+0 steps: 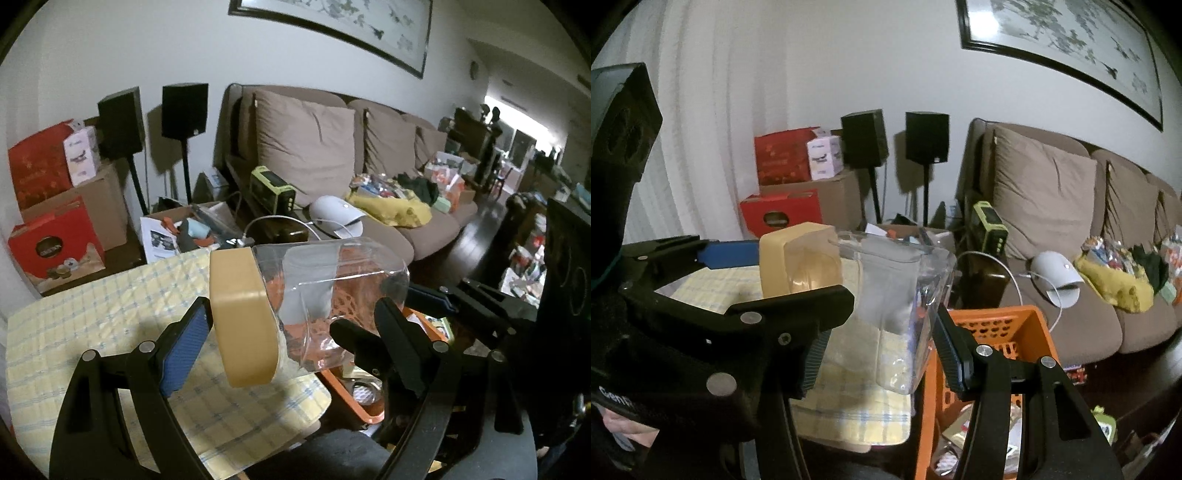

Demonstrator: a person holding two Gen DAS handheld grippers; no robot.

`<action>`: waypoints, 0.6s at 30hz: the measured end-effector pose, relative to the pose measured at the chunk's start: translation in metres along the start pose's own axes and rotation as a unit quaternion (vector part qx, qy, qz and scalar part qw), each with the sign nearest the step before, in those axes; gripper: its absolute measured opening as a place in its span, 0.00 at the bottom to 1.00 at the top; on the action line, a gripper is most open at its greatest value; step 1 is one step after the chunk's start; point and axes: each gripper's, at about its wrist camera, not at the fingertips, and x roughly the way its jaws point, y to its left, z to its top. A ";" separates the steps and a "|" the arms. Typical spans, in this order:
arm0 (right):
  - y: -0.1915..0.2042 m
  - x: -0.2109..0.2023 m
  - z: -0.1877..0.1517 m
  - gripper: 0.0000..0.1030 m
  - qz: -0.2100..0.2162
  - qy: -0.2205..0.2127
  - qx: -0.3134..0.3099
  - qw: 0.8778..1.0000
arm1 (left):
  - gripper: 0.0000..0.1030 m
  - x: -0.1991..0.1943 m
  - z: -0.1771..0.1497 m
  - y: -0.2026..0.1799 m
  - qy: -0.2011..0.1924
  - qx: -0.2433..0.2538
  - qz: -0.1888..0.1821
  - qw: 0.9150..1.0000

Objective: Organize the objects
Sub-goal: 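Carry the clear container with both grippers over the orange basket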

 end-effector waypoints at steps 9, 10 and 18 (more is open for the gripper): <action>-0.026 0.002 -0.007 0.54 -0.005 0.000 0.025 1.000 | 0.85 0.027 0.004 -0.019 0.017 0.010 -0.005 1.000; -0.031 0.002 -0.008 0.54 -0.005 0.001 0.030 1.000 | 0.85 0.031 0.005 -0.020 0.021 0.008 -0.008 1.000; -0.064 0.008 -0.024 0.54 -0.024 0.014 0.062 0.998 | 0.83 0.074 0.001 -0.045 0.032 0.031 -0.027 0.999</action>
